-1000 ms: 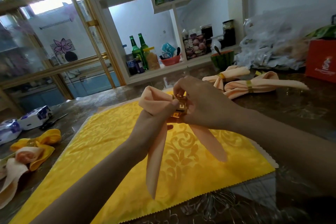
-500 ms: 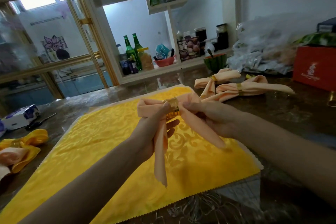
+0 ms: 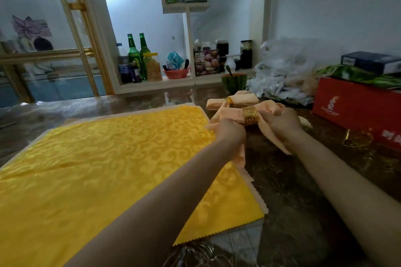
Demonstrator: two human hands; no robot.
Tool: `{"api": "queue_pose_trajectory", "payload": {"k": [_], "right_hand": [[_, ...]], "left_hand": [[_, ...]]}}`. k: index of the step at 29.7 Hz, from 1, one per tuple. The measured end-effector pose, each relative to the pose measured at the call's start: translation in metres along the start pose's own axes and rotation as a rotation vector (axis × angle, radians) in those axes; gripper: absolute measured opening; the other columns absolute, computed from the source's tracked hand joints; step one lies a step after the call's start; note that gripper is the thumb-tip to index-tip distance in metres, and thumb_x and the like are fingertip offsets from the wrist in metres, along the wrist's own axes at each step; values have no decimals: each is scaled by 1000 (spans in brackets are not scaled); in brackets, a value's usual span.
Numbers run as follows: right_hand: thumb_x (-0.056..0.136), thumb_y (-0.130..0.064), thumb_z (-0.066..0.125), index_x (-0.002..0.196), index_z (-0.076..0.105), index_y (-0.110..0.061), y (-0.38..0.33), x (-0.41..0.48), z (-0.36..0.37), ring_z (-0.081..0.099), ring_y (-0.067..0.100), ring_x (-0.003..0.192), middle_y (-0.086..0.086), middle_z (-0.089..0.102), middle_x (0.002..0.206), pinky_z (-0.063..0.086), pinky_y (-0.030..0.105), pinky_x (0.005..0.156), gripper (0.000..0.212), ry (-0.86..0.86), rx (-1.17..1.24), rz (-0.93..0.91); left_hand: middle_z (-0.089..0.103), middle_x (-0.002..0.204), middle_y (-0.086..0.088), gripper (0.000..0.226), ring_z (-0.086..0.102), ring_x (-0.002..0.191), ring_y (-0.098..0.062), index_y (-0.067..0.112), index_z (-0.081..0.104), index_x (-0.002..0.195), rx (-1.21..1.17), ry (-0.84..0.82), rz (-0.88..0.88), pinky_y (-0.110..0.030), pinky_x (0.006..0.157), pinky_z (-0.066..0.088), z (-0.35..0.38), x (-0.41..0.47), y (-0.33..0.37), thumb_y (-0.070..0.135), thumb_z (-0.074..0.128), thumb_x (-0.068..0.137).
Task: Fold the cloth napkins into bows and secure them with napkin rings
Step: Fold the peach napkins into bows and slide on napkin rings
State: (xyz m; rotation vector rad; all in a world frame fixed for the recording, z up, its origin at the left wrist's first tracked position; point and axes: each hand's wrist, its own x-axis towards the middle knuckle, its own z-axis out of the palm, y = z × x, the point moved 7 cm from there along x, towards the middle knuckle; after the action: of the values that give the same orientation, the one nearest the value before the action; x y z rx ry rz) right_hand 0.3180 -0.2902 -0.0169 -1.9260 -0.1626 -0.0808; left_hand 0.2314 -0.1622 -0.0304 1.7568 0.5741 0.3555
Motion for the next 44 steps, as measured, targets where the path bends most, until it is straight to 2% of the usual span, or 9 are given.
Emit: {"api": "queue_pose_trajectory", "payload": {"k": [12, 16, 21, 25, 30, 34, 37, 40, 44], "right_hand": [[94, -43, 48, 130, 42, -4, 23, 17, -31, 52, 35, 115, 18, 53, 127, 45, 41, 92, 53, 109, -725, 37], [90, -24, 52, 128, 48, -7, 11, 17, -42, 43, 35, 124, 18, 47, 133, 37, 44, 101, 42, 89, -868, 18], [89, -13, 53, 114, 59, -8, -41, 4, -33, 54, 30, 107, 15, 59, 116, 47, 42, 90, 26, 139, -665, -366], [94, -12, 52, 115, 60, -10, -74, -24, 5, 51, 12, 99, 8, 58, 120, 42, 22, 77, 23, -98, -404, -510], [94, -19, 54, 103, 62, -20, -84, -50, 54, 51, 2, 78, -7, 57, 96, 40, 14, 59, 12, -437, -378, -508], [94, -19, 54, 106, 62, -21, -79, -69, 83, 59, 6, 89, -6, 61, 99, 51, 20, 73, 14, -756, -420, -408], [95, -18, 53, 112, 60, -21, -73, -80, 92, 62, 10, 95, -2, 64, 104, 53, 25, 81, 18, -912, -491, -330], [94, -11, 53, 111, 59, -24, -68, -86, 94, 60, 11, 102, -3, 63, 110, 52, 26, 87, 23, -1029, -540, -301], [91, 0, 41, 116, 62, -21, -73, -88, 101, 57, 11, 105, -5, 58, 114, 51, 23, 85, 39, -1058, -421, -297]], "left_hand": [[47, 128, -14, 41, 45, 119, -29, 4, 43, 130, 787, -479, 118, -39, 102, 37, 58, -57, 5, 28, 46, 96], [44, 135, -8, 45, 34, 127, -25, 12, 42, 133, 885, -414, 257, -33, 96, 32, 15, -90, 4, 36, 45, 96], [-11, 154, 21, 95, -15, 142, -6, 44, -1, 147, 1035, -500, 186, -37, 116, 2, -57, -114, -34, 75, 47, 70], [-24, 152, 18, 90, -27, 138, -6, 50, -9, 143, 1180, -506, 254, -33, 113, -15, -70, -127, -63, 83, 20, 64], [-21, 154, 12, 65, -25, 139, -8, 46, -1, 145, 1084, -481, 317, -34, 115, -16, -68, -124, -65, 65, 16, 86], [-9, 156, 15, 53, -16, 141, -4, 45, 15, 145, 942, -511, 348, -33, 117, -10, -78, -114, -59, 53, 27, 95], [19, 150, 20, 43, 9, 138, 7, 31, 40, 140, 790, -454, 435, -11, 113, 9, -90, -113, -50, 38, 38, 98], [64, 98, 12, 28, 53, 88, 4, 16, 65, 98, 584, -319, 399, -19, 84, 44, -108, -107, -43, 33, 42, 97], [55, 64, -3, 32, 48, 54, -12, 11, 63, 78, 267, -55, 105, -26, 52, 36, -161, -92, -43, 35, 49, 94]]}}
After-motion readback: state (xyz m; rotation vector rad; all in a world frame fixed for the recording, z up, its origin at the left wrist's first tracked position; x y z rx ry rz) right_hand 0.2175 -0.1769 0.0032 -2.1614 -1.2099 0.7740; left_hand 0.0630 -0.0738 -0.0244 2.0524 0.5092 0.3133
